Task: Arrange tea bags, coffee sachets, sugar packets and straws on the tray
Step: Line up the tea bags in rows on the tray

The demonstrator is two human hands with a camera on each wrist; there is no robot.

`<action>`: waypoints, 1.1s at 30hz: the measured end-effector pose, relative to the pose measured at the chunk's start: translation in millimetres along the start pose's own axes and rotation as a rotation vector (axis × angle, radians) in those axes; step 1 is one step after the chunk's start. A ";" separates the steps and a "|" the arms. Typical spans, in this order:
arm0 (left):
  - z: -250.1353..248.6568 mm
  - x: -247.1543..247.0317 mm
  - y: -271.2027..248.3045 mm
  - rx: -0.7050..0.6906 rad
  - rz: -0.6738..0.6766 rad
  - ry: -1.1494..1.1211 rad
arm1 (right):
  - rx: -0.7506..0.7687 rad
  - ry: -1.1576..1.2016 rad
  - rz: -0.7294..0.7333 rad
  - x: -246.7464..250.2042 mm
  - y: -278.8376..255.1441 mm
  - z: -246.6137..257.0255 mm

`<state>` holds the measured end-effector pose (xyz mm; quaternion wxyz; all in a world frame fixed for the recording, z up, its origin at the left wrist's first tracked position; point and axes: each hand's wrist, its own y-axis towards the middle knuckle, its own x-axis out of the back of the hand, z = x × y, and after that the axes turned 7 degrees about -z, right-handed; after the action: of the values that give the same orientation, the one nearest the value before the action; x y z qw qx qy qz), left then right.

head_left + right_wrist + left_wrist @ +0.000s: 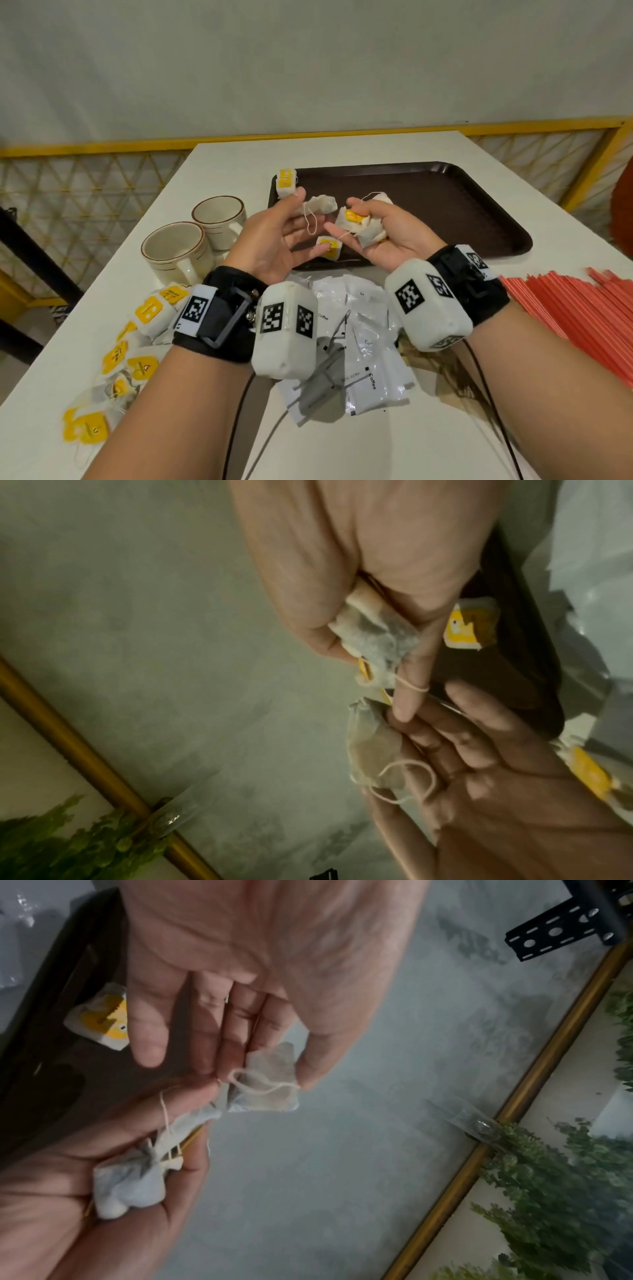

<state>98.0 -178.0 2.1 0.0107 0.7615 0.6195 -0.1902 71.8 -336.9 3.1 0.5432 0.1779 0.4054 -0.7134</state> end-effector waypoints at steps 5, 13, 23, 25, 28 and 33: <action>2.2 -2.1 0.4 -0.036 0.018 -0.026 | 0.009 -0.033 0.066 6.3 -8.6 0.9; 12.6 1.1 -3.8 -0.087 0.042 -0.066 | 0.102 -0.325 0.017 16.0 -6.4 -10.7; 11.8 10.7 -17.9 -0.270 0.093 0.121 | 0.209 -0.756 0.140 15.3 -21.9 -12.8; 13.8 9.7 -15.9 -0.297 0.027 0.066 | 0.215 -0.772 0.132 15.5 -24.0 -14.7; 18.4 4.7 -17.0 -0.236 0.063 0.053 | 0.241 -0.607 0.065 15.0 -24.3 -16.3; 29.1 -1.5 -19.6 -0.400 0.008 0.201 | 0.098 -0.298 0.004 13.9 -18.5 -16.2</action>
<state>71.1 -182.2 -20.1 0.1005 0.7620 0.6396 0.0132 46.9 -331.7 -9.3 0.5895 0.0975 0.2847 -0.7496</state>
